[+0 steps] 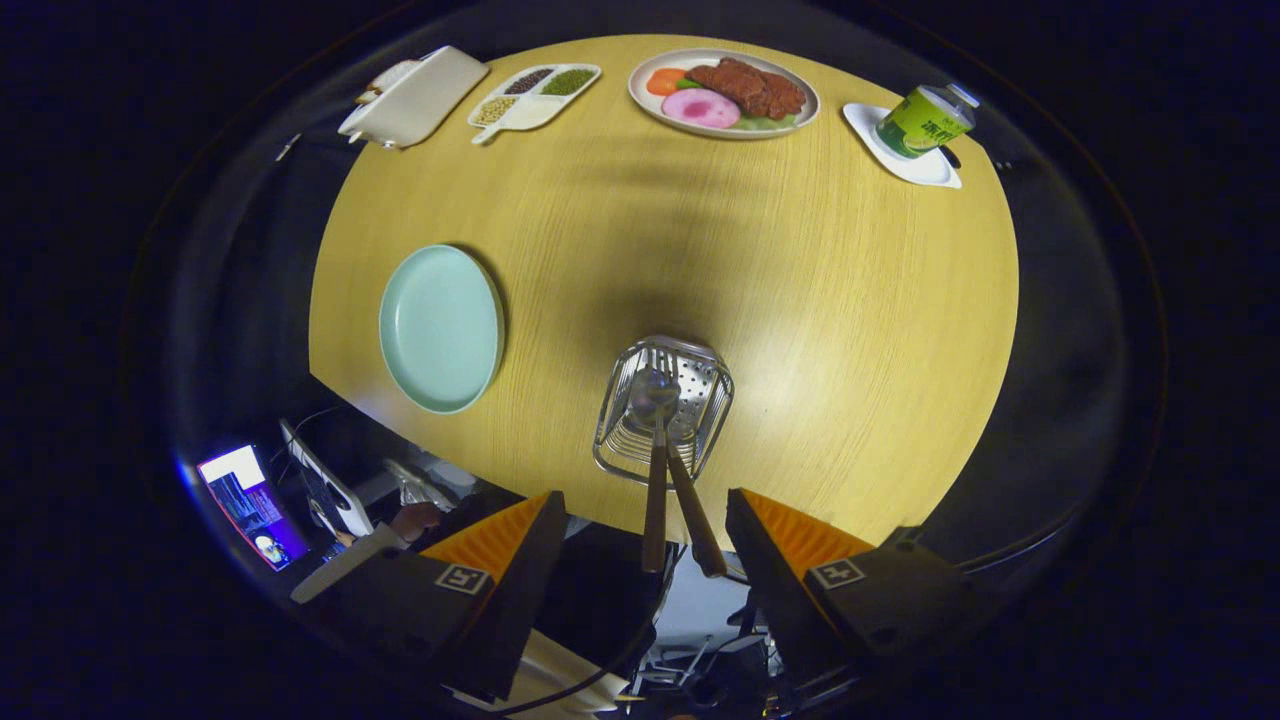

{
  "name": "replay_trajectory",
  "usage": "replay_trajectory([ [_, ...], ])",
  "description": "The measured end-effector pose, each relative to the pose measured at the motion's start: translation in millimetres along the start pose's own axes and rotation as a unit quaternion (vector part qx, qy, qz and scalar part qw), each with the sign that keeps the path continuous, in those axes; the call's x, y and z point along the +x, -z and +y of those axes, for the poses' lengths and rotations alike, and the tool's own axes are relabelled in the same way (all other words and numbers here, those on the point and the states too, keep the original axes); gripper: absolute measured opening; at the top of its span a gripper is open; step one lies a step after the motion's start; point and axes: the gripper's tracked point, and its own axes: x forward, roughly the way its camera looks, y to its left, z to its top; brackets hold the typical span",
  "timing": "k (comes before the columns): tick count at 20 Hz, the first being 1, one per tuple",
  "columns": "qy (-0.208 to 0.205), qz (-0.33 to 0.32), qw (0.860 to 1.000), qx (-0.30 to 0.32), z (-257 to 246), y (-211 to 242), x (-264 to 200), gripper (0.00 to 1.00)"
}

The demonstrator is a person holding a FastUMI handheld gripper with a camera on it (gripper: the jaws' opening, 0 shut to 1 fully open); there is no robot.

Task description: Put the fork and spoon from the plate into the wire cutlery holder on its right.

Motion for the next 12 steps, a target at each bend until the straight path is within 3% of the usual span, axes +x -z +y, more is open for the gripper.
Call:
replay_trajectory([
  [7, -0.043, -0.163, 0.986, -0.001, 22.2, -21.8, -61.4, 0.99],
  [10, -0.036, -0.260, 0.965, 0.000, 25.4, -34.3, -89.7, 0.99],
  [12, -0.016, -0.336, 0.942, 0.007, 24.5, -44.3, -107.9, 0.99],
])
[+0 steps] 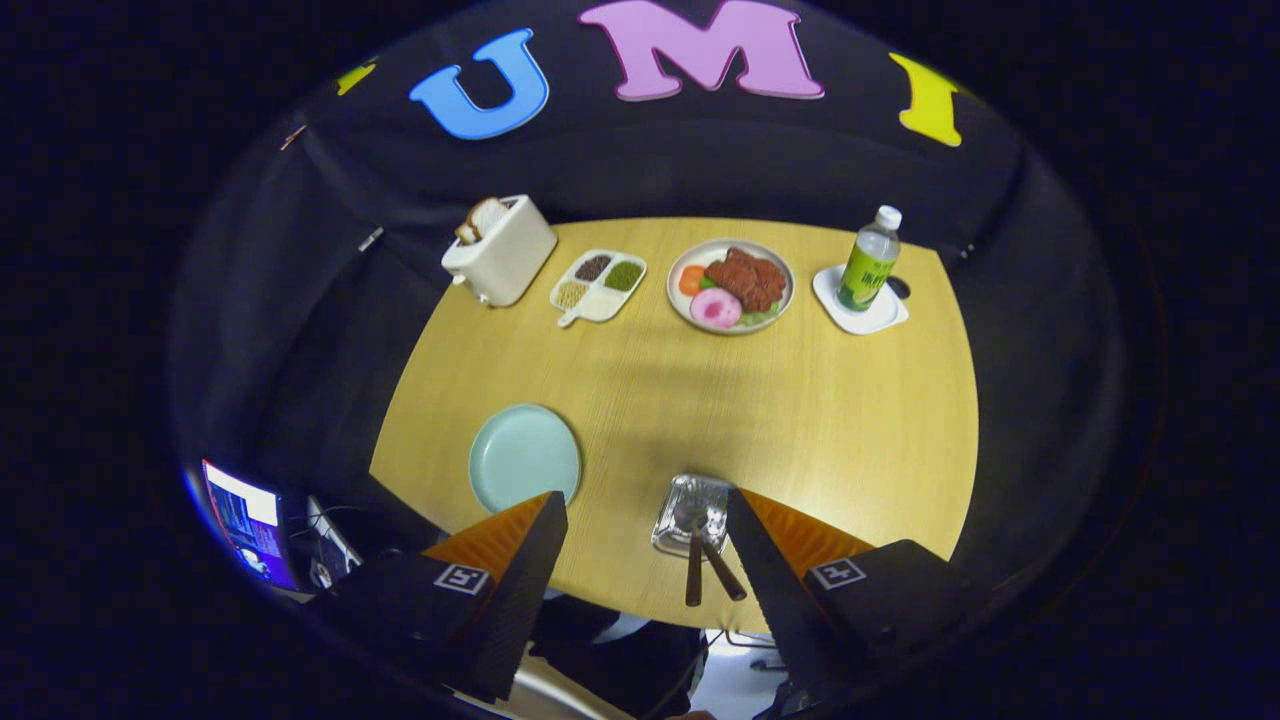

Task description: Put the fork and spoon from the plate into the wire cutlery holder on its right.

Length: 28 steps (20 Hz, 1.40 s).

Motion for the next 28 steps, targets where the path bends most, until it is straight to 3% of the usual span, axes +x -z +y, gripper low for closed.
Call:
replay_trajectory([
  [6, 0.030, -0.182, 0.982, 0.047, 8.4, -32.3, -45.9, 0.99],
  [12, 0.091, -0.289, 0.953, -0.009, 2.4, -43.3, -87.8, 0.99],
  [20, 0.033, -0.375, 0.926, -0.026, 40.8, -57.8, -130.9, 0.99],
  [28, 0.005, -0.405, 0.913, -0.044, 61.0, -50.2, -141.8, 0.99],
])
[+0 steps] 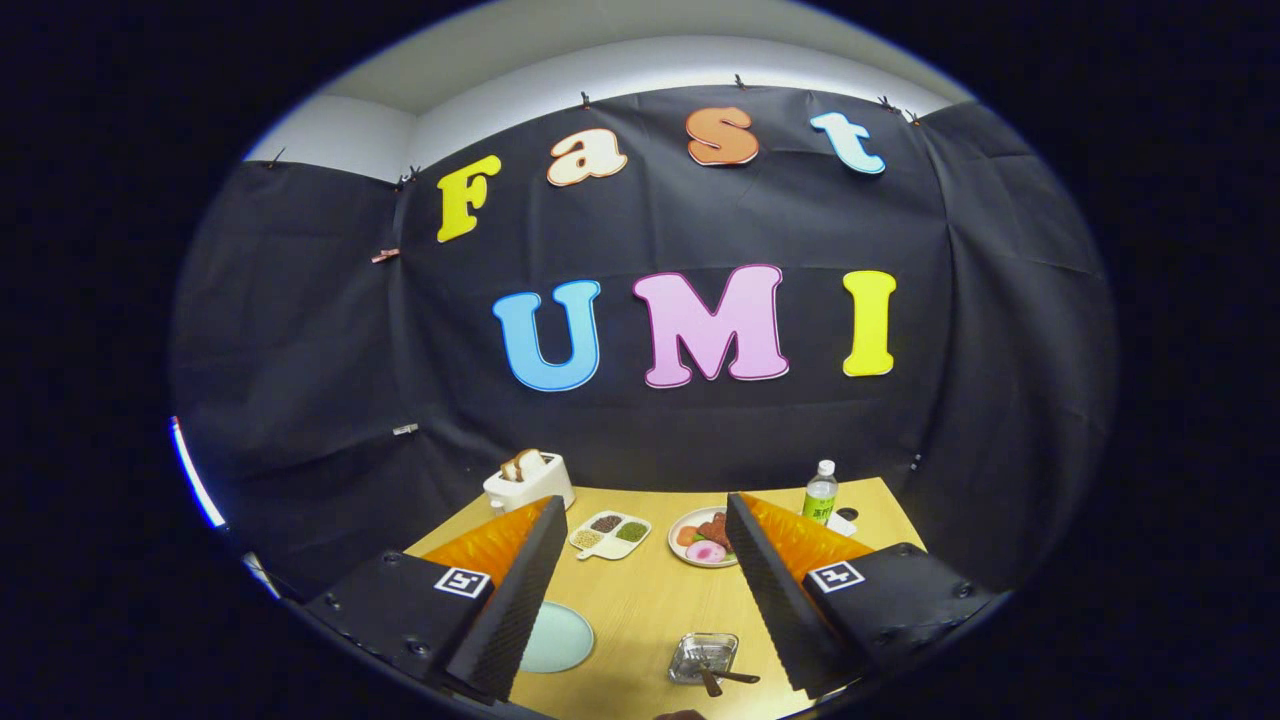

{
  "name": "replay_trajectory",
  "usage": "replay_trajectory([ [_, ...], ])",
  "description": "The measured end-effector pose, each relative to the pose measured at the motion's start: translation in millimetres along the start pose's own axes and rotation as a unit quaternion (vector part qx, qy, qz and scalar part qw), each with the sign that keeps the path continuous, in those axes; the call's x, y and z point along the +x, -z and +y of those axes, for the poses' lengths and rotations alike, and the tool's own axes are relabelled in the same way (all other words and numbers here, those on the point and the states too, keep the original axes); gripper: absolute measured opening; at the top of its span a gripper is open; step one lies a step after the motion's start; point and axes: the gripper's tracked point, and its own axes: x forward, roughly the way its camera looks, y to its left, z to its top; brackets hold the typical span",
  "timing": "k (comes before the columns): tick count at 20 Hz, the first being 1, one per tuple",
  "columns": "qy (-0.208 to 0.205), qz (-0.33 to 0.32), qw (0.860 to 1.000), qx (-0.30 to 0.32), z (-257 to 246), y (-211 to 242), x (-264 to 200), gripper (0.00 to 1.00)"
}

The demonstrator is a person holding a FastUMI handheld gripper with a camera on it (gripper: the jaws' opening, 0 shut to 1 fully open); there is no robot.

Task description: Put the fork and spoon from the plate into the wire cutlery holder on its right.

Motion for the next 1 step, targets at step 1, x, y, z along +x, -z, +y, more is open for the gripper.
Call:
replay_trajectory([
  [1, 0.000, -0.006, 1.000, 0.002, 0.3, -1.1, -0.2, 0.99],
])
